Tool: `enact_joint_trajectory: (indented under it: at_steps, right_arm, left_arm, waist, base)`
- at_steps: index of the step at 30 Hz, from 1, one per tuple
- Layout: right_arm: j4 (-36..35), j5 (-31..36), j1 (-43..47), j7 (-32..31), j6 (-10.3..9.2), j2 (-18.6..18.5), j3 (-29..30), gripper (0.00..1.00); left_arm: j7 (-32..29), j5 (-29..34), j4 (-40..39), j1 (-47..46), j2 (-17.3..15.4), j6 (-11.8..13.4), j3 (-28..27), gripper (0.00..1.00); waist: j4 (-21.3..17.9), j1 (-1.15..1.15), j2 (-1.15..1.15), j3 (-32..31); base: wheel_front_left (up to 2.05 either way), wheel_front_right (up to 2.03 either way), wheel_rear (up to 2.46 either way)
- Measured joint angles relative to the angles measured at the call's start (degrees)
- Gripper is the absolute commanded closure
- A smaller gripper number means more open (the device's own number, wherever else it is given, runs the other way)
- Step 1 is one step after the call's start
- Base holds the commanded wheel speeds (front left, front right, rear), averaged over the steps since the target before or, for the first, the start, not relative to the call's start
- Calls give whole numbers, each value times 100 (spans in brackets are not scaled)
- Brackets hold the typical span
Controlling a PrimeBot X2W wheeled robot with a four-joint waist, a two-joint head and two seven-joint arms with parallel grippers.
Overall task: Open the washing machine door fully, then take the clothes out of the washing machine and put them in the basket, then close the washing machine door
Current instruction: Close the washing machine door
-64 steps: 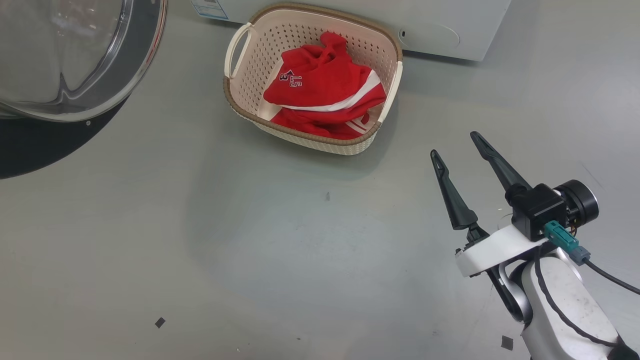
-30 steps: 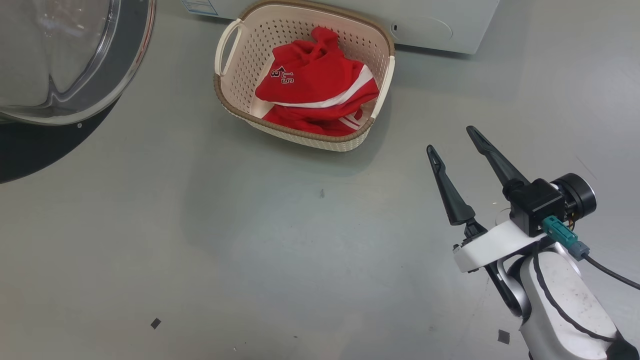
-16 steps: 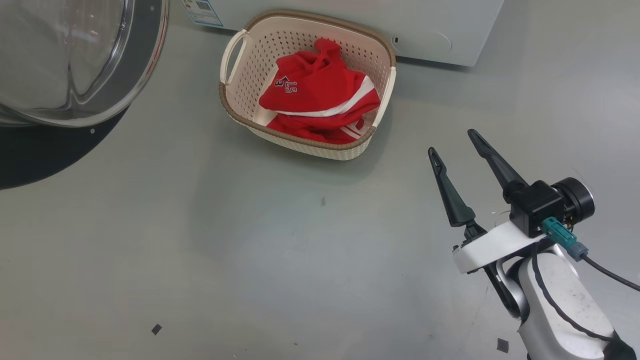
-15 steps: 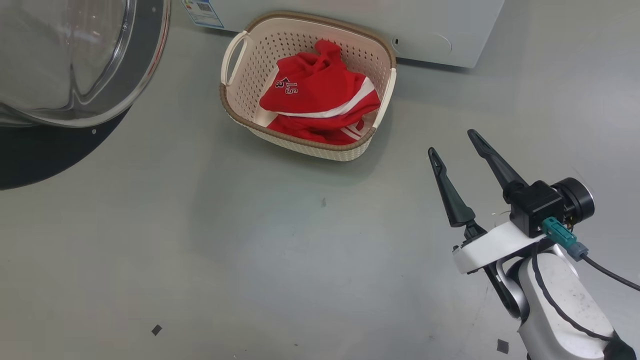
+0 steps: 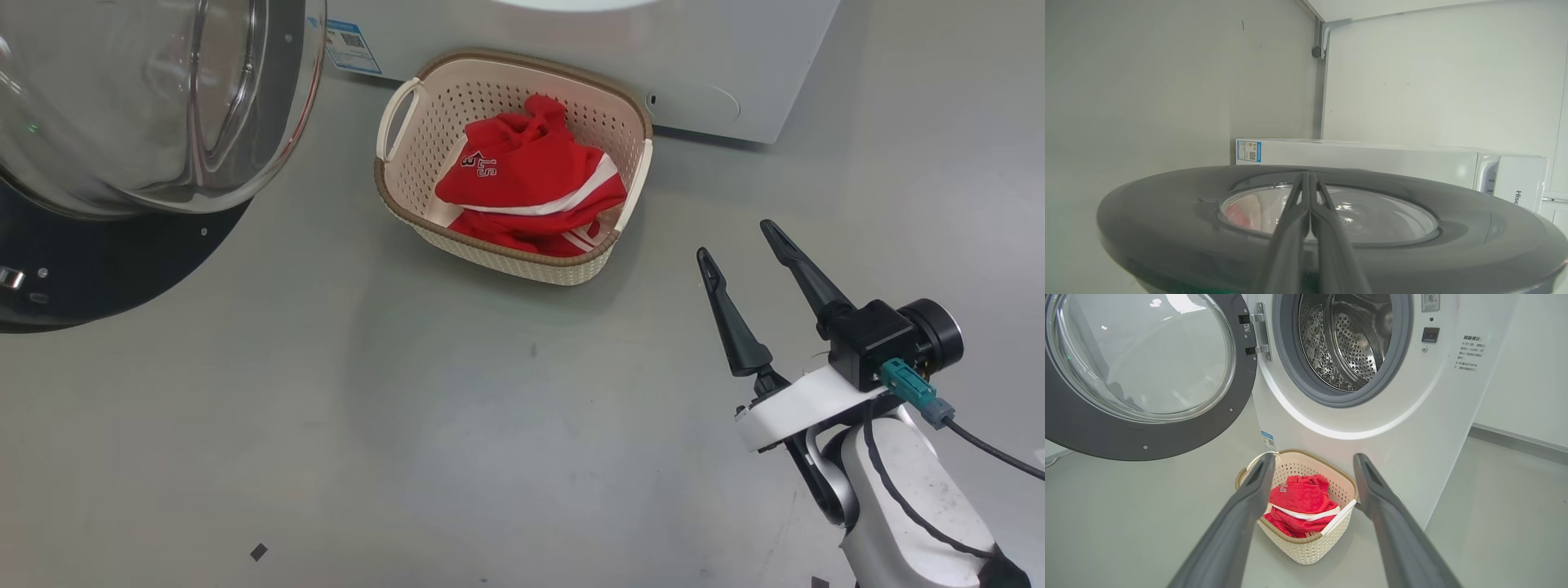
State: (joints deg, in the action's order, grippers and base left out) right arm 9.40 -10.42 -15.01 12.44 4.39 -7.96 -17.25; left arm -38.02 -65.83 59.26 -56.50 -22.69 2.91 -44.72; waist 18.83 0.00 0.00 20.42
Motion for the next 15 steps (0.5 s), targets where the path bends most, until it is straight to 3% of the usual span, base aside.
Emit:
enact_joint_trajectory:
  at_steps: [3, 15]
  right_arm:
    - [40, -14, 23, 7, 0, 19, -2, 0]
    - [134, -57, 152, 56, -1, 59, -10, 0]
  left_arm:
    - [-137, -24, 53, 38, 49, -37, 13, 100]
    - [-1024, -169, 82, 299, 441, -597, 204, 100]
  waist:
    - [13, 0, 0, -66]
    - [110, 0, 0, -330]
  base:
    - [0, 0, 0]
    - [0, 0, 0]
